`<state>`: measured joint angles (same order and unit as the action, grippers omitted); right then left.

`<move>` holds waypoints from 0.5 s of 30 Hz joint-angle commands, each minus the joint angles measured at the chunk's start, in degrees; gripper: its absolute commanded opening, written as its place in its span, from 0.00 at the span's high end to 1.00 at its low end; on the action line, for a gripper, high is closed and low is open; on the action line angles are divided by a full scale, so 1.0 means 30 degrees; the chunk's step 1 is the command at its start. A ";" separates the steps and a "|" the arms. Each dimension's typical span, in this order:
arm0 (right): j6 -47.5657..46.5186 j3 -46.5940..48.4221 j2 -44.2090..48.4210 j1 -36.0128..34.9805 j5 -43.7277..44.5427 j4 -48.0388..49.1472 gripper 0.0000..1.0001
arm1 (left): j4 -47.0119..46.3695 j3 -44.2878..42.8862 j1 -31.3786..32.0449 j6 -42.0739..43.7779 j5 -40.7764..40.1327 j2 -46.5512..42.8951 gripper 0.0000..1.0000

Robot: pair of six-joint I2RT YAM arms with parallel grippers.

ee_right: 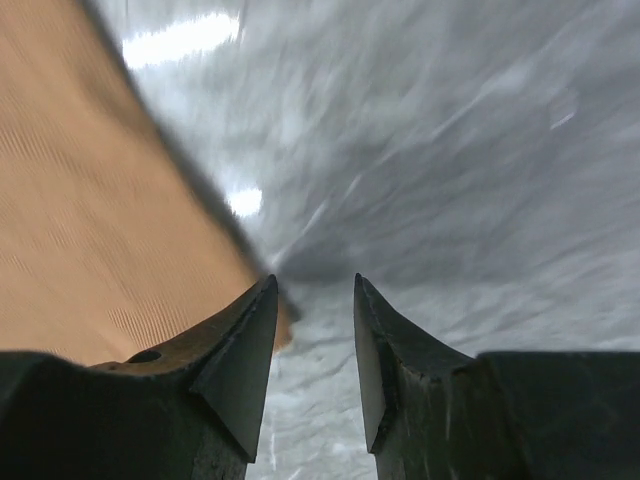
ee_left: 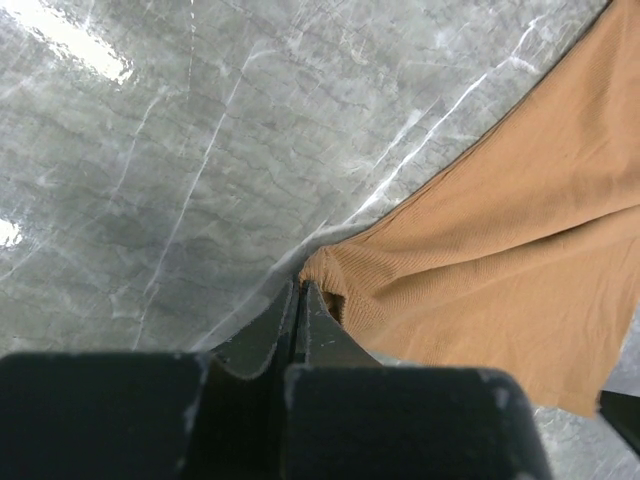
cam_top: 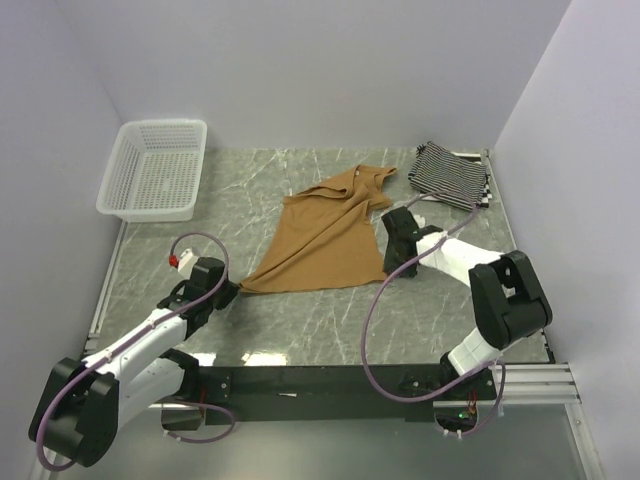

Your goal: Fold and stack the tank tops

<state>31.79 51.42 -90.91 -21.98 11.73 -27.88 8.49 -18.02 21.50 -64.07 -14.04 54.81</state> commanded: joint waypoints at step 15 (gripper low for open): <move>0.3202 -0.3136 0.4667 -0.2019 0.0720 0.2732 0.55 | 0.0626 -0.0233 0.0042 0.0528 -0.0827 -0.1364 0.99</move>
<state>39.27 42.00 -80.97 -26.85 11.18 -21.10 9.54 -18.02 21.50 -63.83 -14.94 51.83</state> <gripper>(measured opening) 0.449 0.013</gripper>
